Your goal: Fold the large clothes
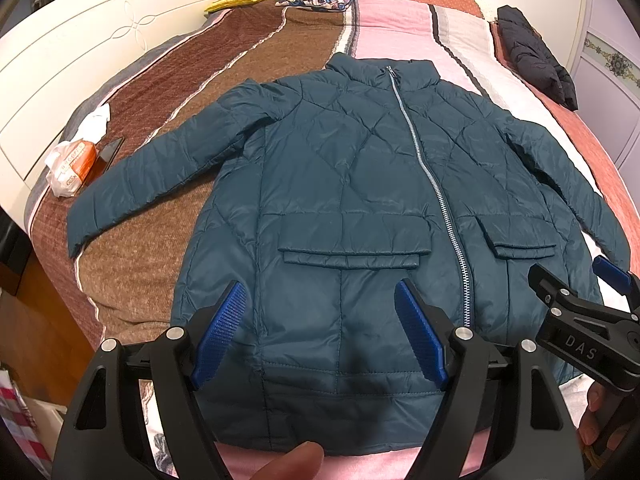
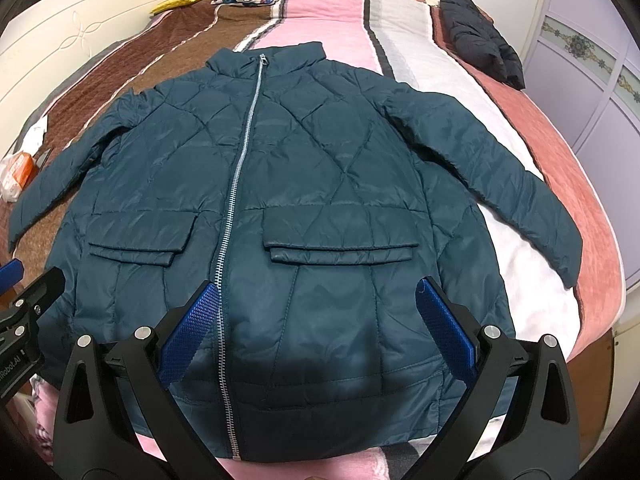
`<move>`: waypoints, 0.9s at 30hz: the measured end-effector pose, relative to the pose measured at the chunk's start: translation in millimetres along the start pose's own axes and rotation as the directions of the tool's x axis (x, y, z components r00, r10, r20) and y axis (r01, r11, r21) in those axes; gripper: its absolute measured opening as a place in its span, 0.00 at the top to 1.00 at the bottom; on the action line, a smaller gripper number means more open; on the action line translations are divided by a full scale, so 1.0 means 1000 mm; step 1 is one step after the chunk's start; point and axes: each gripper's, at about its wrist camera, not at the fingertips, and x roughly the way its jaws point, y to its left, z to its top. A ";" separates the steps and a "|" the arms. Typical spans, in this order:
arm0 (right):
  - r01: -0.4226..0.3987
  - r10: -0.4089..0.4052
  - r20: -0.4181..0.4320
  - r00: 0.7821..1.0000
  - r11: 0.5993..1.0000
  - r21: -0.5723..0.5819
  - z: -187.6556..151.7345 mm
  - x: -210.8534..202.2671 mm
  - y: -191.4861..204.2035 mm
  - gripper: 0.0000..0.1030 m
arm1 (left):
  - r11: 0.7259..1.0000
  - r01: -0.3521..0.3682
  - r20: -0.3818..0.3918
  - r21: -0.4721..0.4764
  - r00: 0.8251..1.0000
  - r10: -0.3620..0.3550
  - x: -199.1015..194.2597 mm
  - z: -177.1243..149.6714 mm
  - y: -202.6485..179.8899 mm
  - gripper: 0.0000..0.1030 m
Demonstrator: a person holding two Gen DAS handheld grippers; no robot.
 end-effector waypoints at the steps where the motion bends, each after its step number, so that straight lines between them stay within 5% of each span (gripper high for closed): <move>1: 0.000 0.000 0.000 1.000 1.000 0.000 0.001 0.000 0.000 0.05 | 1.000 0.000 0.000 0.000 1.000 0.000 0.000 0.000 0.000 0.27; 27: 0.026 -0.026 -0.002 1.000 1.000 0.013 -0.001 -0.005 -0.003 0.05 | 1.000 -0.001 -0.001 0.002 1.000 0.001 0.000 0.000 -0.001 0.27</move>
